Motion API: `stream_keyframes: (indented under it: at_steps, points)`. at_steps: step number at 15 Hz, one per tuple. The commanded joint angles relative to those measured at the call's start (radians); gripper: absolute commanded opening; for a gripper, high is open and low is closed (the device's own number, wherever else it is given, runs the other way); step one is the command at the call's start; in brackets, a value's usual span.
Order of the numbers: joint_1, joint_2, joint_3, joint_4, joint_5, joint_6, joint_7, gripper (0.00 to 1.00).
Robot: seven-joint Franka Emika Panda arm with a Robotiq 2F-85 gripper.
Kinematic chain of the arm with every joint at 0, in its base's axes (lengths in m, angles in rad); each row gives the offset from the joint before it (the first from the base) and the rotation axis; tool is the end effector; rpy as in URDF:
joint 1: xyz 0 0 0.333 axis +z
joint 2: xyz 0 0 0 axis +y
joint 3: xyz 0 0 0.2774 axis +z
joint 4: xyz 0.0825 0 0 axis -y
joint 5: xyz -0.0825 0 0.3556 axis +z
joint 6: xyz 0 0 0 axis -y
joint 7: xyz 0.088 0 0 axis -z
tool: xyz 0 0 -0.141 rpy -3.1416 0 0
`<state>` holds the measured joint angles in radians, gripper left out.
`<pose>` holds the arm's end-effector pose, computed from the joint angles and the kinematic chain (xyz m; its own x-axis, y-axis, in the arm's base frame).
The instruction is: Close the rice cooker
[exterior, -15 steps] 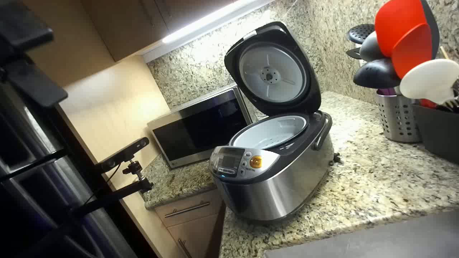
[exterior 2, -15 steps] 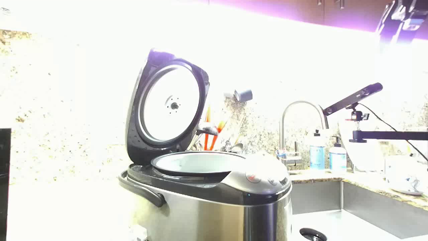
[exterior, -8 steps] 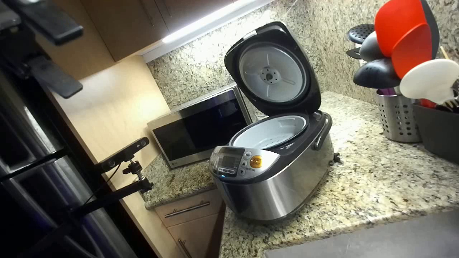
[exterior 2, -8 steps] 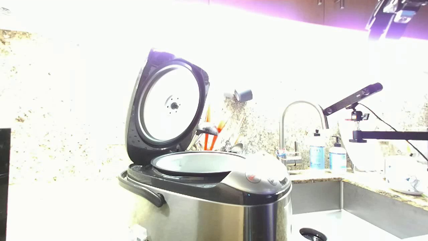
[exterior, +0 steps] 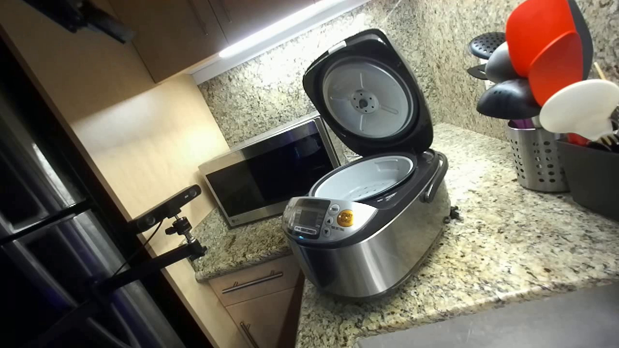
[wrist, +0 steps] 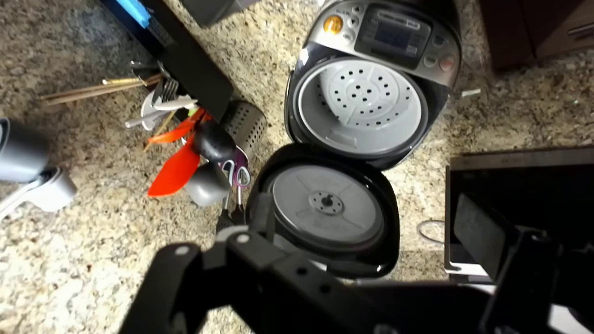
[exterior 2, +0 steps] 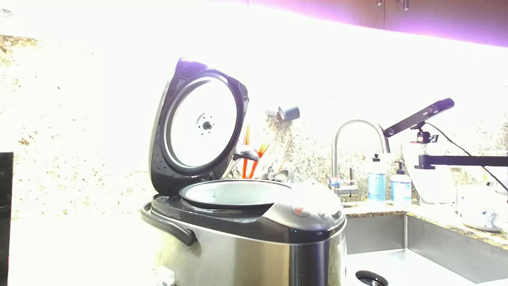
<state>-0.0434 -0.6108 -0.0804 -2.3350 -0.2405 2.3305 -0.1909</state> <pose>0.4209 -0.0671 0.5689 0.8281 0.2333 0.5098 0.0882 -0.9522 0.2924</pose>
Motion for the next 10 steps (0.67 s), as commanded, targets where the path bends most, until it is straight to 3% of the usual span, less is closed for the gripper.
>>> stream_keyframes:
  at_steps: [1, 6, 10]
  points:
    - [0.001, 0.169, 0.050, 0.189, 0.017, -0.009, 0.071, 1.00]
    - [-0.018, 0.382, 0.101, 0.412, -0.029, -0.034, 0.171, 1.00]
    - [-0.009, 0.530, 0.095, 0.566, -0.075, -0.029, 0.183, 1.00]
